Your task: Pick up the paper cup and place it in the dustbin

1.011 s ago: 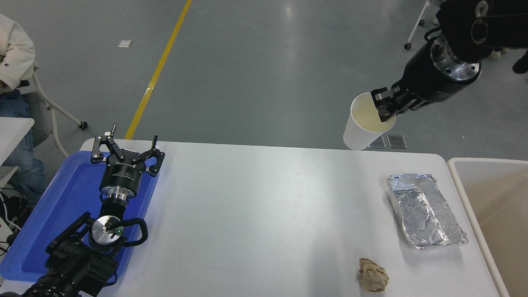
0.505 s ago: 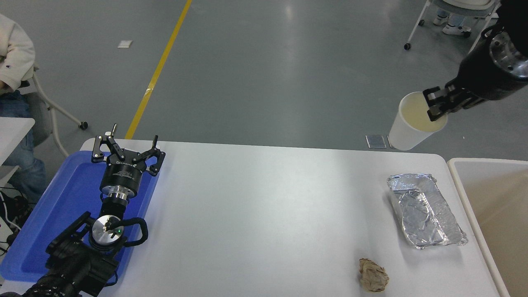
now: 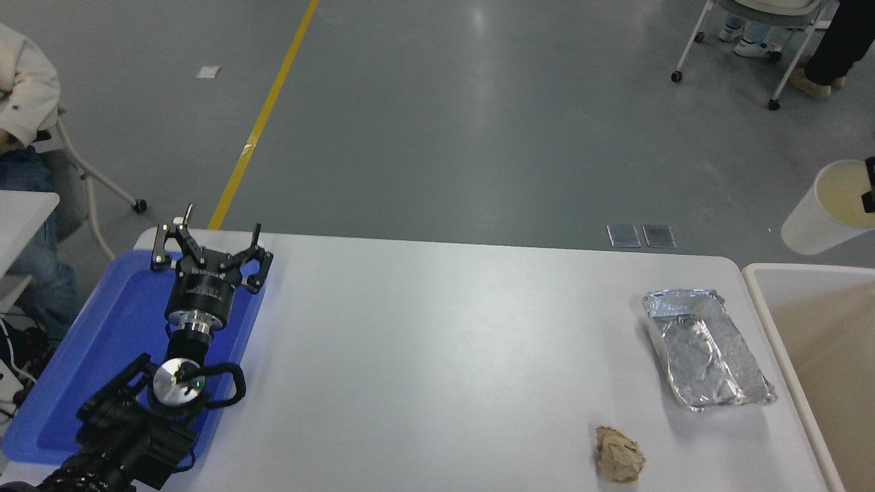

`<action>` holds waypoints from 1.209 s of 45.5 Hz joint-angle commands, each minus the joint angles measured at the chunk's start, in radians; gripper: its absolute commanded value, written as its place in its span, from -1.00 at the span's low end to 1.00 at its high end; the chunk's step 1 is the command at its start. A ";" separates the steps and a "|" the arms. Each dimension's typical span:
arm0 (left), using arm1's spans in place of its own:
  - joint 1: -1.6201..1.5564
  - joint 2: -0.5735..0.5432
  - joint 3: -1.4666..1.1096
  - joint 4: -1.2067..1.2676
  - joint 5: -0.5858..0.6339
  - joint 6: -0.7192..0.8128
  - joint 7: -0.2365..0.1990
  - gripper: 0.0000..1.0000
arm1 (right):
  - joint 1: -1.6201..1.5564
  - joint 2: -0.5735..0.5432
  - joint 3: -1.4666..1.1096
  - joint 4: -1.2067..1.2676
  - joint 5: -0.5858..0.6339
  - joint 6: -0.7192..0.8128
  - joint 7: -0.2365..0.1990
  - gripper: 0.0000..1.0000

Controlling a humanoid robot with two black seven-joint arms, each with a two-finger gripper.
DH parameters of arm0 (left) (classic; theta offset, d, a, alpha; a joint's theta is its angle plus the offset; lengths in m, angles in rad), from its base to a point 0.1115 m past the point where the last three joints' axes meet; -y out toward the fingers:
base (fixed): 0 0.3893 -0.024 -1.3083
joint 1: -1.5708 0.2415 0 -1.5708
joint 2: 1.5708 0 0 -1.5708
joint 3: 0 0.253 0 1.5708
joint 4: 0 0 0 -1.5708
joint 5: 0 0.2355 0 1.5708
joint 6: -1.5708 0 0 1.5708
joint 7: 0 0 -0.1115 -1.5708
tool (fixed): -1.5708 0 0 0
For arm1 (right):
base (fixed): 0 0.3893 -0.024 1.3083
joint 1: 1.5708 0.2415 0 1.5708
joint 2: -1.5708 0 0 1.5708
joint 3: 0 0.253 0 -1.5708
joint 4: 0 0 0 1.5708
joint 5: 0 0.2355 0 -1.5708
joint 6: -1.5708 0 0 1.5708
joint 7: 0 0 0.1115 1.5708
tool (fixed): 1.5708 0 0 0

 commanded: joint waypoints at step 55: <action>0.000 0.000 0.000 0.000 0.000 0.000 0.000 1.00 | -1.287 0.083 0.682 -0.635 -0.190 -0.533 0.002 -1.00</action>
